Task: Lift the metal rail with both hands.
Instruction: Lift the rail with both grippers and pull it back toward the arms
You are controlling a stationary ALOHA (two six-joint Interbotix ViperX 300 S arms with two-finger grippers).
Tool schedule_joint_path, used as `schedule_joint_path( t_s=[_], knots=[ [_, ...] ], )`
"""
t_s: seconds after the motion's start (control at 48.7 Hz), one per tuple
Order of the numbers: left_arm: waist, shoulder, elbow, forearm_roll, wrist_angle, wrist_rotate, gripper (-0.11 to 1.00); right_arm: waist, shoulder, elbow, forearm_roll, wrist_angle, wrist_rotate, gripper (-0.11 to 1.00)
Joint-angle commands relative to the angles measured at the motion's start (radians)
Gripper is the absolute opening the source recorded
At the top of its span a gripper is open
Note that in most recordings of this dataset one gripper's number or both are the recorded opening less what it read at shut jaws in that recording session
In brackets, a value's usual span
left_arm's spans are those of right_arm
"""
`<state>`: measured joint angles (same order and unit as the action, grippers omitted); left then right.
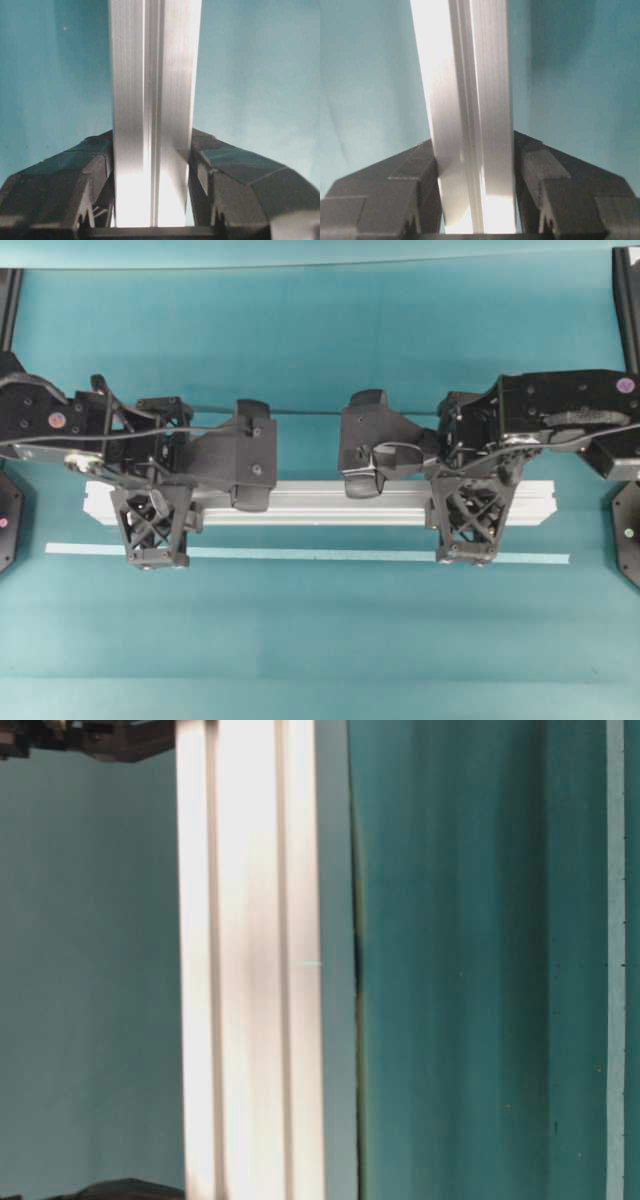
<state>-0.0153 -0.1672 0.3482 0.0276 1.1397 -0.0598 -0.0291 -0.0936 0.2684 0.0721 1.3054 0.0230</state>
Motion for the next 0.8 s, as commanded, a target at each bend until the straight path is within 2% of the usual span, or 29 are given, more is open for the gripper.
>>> schedule_joint_path(
  t_s=[0.0, 0.534, 0.78],
  knots=[
    [-0.003, -0.034, -0.055, 0.000, 0.017, -0.002, 0.36, -0.005, -0.015, -0.035, 0.003, 0.026, 0.018, 0.35],
    [0.006, -0.034, -0.169, 0.002, 0.127, 0.008, 0.36, -0.014, -0.037, -0.175, 0.003, 0.195, 0.021, 0.35],
    [0.015, -0.034, -0.242, 0.002, 0.206, 0.014, 0.36, -0.015, -0.037, -0.218, 0.003, 0.229, 0.021, 0.35]
  ],
)
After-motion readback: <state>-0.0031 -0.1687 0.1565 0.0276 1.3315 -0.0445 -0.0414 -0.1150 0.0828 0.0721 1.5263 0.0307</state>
